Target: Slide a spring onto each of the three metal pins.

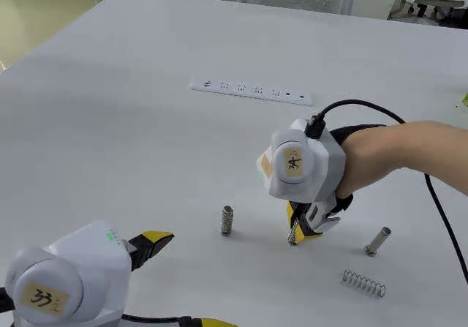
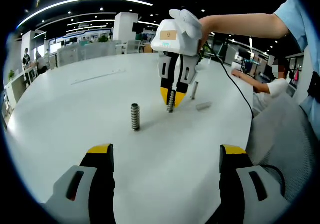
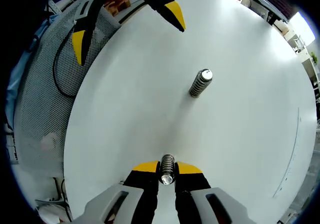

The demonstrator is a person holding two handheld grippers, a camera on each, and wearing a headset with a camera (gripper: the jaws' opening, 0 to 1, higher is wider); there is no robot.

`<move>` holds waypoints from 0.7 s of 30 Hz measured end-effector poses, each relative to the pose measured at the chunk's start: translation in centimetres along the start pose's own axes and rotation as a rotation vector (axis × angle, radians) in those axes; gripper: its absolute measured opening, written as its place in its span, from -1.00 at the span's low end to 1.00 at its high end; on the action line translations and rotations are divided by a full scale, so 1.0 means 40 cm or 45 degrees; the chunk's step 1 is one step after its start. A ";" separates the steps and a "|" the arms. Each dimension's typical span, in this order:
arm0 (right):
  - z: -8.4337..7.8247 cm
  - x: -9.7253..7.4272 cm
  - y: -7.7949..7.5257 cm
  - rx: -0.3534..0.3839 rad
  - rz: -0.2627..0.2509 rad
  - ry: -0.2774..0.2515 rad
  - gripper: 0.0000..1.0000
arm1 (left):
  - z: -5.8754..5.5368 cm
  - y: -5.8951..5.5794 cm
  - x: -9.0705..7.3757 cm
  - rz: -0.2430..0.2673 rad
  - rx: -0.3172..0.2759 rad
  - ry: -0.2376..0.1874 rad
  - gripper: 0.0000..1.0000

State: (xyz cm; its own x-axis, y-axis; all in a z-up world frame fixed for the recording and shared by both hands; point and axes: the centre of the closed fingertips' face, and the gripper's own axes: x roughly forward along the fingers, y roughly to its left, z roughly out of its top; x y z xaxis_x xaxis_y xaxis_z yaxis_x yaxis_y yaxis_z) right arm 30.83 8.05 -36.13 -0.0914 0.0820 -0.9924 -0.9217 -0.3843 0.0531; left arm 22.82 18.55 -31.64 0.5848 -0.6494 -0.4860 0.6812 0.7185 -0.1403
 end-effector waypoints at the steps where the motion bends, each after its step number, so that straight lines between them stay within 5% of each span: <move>1: -0.001 0.000 0.001 0.008 0.002 0.000 -0.80 | 0.001 0.001 0.000 0.002 0.000 -0.002 0.71; 21: 0.004 0.006 0.000 0.092 -0.099 -0.134 0.84 | 0.016 0.000 0.000 -0.002 0.023 -0.007 0.72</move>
State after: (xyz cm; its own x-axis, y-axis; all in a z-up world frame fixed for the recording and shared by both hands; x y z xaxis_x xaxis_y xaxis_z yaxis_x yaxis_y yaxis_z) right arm 30.76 8.20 -36.34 -0.0542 0.2066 -0.9769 -0.9520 -0.3058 -0.0118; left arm 23.10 18.41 -31.09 0.5860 -0.6522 -0.4809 0.6900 0.7128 -0.1259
